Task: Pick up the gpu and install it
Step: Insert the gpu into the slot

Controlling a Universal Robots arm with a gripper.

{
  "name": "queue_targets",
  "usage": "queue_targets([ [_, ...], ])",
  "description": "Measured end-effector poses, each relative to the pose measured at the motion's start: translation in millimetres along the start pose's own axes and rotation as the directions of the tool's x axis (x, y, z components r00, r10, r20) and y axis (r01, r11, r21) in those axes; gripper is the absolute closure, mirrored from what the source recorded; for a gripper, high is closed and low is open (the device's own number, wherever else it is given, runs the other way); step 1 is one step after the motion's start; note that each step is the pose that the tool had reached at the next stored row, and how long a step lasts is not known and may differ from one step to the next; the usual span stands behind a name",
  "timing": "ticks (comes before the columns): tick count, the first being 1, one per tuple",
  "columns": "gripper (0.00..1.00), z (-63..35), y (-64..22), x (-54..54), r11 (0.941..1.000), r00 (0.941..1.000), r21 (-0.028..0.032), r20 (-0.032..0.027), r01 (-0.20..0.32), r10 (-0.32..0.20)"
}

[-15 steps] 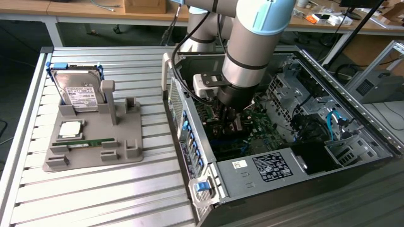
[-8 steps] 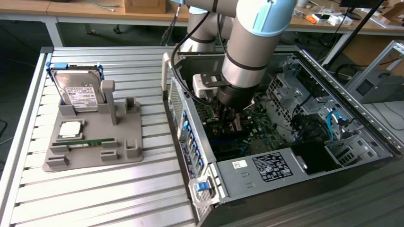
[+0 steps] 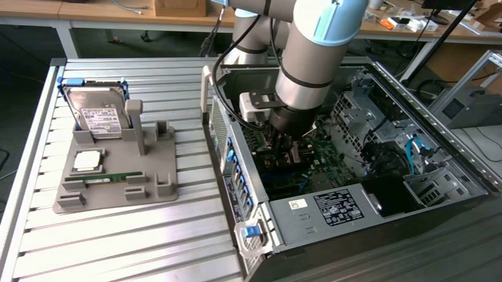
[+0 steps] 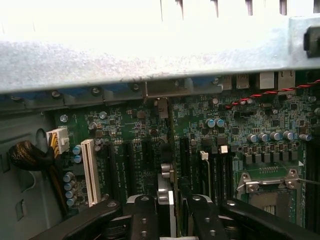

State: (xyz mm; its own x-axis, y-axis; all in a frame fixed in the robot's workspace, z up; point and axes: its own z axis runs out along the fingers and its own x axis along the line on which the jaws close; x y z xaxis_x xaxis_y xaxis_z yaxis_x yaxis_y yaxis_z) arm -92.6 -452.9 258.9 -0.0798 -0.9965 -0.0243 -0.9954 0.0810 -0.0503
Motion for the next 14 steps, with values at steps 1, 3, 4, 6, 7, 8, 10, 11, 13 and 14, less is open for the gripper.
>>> queue_targets([
  [1,0.73,0.4,0.0,0.0,1.0000,1.0000,0.0000,-0.0002,-0.001,0.001],
  [3,0.73,0.9,0.0,0.1,1.0000,1.0000,-0.0002,-0.0005,-0.001,0.001],
  [4,0.73,1.1,0.0,0.0,1.0000,1.0000,-0.0001,-0.0004,-0.002,0.002],
  [6,0.73,1.4,0.1,0.0,1.0000,1.0000,0.0000,-0.0003,-0.002,0.002],
  [7,0.73,1.5,0.1,0.1,1.0000,1.0000,0.0000,-0.0004,-0.003,0.003],
  [8,0.73,1.6,0.0,0.1,1.0000,1.0000,-0.0001,-0.0004,-0.003,0.003],
  [10,0.73,1.8,0.1,0.1,1.0000,1.0000,-0.0001,-0.0005,-0.003,0.003],
  [11,0.73,1.9,0.1,0.1,1.0000,1.0000,0.0000,-0.0005,-0.003,0.003],
  [13,0.73,2.2,0.1,0.1,1.0000,1.0000,0.0000,-0.0005,-0.003,0.003],
  [14,0.73,2.3,0.1,0.1,1.0000,1.0000,-0.0001,-0.0006,-0.003,0.003],
])
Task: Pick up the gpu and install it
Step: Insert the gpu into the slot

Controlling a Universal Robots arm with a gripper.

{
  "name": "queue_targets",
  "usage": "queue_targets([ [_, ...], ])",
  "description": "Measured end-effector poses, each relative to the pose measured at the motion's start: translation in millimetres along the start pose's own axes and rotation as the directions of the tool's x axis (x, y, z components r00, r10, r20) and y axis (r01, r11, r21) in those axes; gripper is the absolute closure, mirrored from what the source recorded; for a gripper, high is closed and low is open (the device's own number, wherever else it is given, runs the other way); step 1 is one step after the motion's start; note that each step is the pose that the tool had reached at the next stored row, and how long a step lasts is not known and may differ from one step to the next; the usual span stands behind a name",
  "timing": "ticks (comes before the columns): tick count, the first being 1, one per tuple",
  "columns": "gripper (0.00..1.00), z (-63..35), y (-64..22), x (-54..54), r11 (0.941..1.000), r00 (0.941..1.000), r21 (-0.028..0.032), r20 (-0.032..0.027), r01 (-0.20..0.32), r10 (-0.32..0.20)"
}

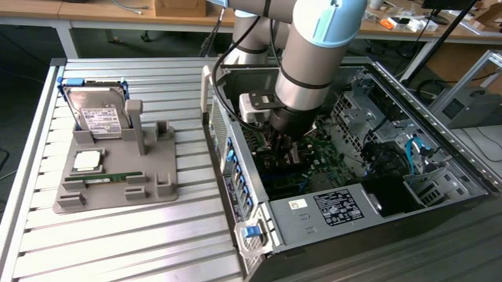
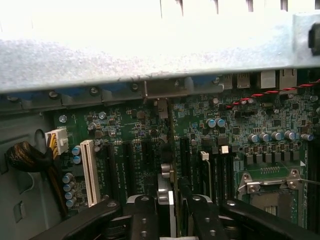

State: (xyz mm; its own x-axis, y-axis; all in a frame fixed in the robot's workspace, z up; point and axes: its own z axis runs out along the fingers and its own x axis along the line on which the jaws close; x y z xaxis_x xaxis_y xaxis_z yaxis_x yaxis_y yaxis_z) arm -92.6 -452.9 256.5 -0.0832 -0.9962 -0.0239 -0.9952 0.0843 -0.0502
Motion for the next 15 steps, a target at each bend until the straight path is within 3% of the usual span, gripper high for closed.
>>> queue_targets([
  [10,0.73,-0.7,-0.1,-0.2,1.0000,1.0000,0.0006,0.0008,0.000,0.000],
  [15,0.73,-2.3,-0.1,-0.1,1.0000,1.0000,0.0005,-0.0021,0.000,0.000],
])
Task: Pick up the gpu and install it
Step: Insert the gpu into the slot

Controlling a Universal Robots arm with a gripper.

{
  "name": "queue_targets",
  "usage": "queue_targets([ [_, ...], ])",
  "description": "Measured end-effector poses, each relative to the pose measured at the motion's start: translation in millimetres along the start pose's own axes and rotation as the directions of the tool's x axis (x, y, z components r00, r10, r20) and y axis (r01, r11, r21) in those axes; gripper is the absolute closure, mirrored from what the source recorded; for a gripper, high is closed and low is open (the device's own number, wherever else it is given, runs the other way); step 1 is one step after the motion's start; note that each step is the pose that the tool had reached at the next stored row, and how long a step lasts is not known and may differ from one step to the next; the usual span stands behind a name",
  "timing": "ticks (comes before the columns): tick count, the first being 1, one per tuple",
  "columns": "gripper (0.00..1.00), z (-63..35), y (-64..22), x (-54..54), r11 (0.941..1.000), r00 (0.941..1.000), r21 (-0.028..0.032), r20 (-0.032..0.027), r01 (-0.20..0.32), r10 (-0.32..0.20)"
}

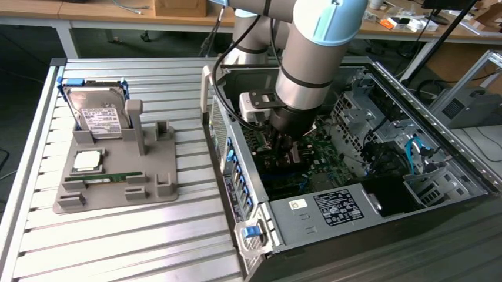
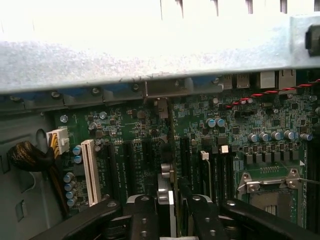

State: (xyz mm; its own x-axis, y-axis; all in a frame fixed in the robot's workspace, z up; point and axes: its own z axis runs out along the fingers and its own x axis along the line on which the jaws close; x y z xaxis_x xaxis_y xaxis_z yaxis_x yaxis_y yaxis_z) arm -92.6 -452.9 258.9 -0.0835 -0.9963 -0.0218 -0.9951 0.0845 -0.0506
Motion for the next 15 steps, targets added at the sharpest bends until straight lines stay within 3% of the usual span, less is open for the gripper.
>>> queue_targets([
  [15,0.73,3.3,0.2,0.2,1.0000,1.0000,-0.0008,-0.0025,0.000,0.000],
])
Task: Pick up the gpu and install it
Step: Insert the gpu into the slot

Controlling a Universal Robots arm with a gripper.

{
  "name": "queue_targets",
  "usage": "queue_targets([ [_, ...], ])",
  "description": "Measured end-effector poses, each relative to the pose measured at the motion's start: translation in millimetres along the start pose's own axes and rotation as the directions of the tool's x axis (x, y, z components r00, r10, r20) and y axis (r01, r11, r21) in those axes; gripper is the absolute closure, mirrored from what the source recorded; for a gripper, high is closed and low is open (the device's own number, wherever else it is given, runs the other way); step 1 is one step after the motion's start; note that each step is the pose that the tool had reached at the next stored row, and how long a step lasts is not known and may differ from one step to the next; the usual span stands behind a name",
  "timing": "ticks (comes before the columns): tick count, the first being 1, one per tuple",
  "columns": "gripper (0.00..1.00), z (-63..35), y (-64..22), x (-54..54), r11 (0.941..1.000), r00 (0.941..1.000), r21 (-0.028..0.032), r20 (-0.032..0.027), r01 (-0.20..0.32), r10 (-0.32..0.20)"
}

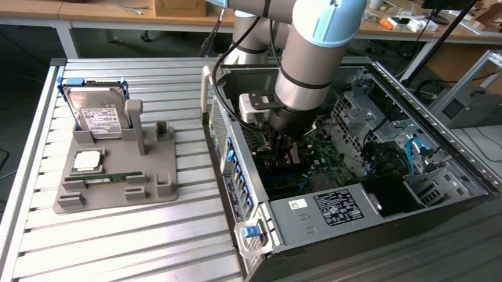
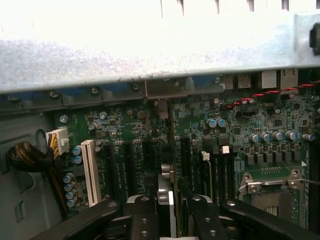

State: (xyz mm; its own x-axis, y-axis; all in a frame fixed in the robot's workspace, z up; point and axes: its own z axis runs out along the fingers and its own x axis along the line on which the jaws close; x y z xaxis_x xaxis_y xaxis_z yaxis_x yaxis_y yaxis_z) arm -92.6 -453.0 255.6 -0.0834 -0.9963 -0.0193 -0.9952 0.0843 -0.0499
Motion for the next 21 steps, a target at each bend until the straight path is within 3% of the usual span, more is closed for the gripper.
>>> queue_targets([
  [12,0.73,1.4,0.0,-0.2,1.0000,1.0000,0.0005,-0.0015,0.000,0.000],
  [18,0.73,-0.6,0.0,-1.1,1.0000,0.9997,0.0022,-0.0225,0.001,-0.001],
  [21,0.73,-1.8,0.0,-2.6,1.0000,0.9993,0.0034,-0.0379,0.002,-0.002],
])
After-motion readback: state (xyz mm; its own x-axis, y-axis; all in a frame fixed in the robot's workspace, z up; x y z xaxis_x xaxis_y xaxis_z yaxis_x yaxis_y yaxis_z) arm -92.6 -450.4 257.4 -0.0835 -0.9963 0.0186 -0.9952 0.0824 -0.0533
